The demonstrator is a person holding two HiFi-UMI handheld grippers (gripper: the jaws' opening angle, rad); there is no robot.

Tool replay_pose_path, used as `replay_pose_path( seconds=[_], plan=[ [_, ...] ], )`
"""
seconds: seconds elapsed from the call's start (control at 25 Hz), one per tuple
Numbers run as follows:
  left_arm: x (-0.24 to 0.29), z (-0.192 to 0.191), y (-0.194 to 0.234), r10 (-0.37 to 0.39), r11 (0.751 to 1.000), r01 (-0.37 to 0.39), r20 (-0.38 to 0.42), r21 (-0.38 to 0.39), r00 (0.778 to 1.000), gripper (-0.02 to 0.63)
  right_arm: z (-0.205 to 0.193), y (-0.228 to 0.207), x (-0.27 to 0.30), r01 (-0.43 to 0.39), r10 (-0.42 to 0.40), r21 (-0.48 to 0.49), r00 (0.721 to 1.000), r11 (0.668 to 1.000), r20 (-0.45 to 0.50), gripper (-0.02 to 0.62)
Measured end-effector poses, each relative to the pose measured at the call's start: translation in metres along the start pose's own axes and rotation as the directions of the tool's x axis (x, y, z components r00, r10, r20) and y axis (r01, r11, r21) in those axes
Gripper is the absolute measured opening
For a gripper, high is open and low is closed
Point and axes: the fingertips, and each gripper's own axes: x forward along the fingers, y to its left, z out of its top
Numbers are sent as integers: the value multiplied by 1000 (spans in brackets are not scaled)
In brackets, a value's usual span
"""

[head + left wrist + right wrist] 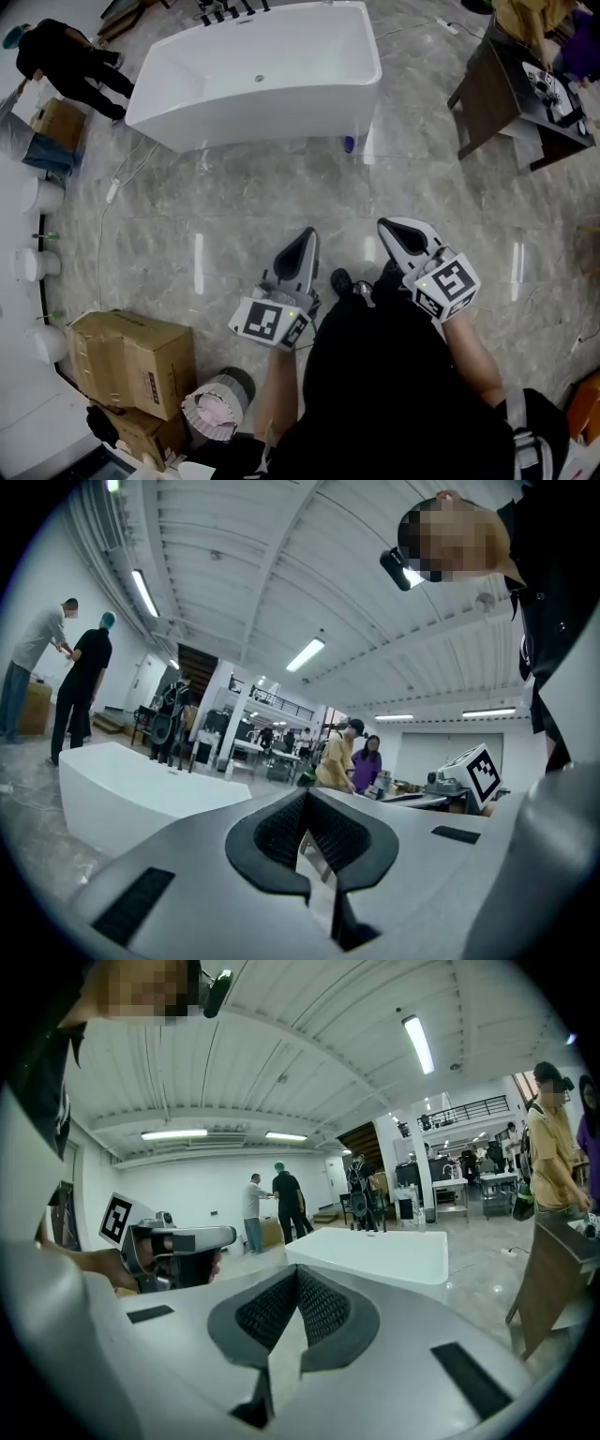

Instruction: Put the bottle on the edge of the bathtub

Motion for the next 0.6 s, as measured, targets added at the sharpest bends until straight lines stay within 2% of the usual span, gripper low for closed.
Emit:
replay_pose_path(
  seconds=[0.6],
  plan=[
    [-9,-7,6,10,1000,-10,-10,-13,1000,11,0,5,5,7,-7,-21,1000,1000,-5,14]
  ],
)
